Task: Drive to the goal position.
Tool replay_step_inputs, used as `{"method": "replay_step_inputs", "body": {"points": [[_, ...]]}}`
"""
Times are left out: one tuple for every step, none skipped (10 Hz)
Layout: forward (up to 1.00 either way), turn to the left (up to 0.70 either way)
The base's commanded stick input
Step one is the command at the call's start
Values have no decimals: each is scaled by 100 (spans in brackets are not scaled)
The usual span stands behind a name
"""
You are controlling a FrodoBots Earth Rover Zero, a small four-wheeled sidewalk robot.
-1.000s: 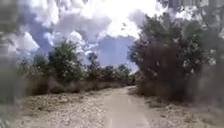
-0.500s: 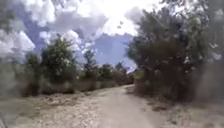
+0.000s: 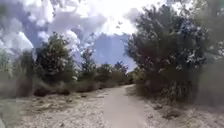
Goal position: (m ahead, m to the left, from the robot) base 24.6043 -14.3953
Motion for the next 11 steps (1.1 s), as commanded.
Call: {"method": "replay_step_inputs", "body": {"points": [[70, 0], [70, 0], [70, 0], [70, 18], [70, 35], [70, 30], [70, 14], [70, 0], [70, 0], [70, 0], [70, 0]]}}
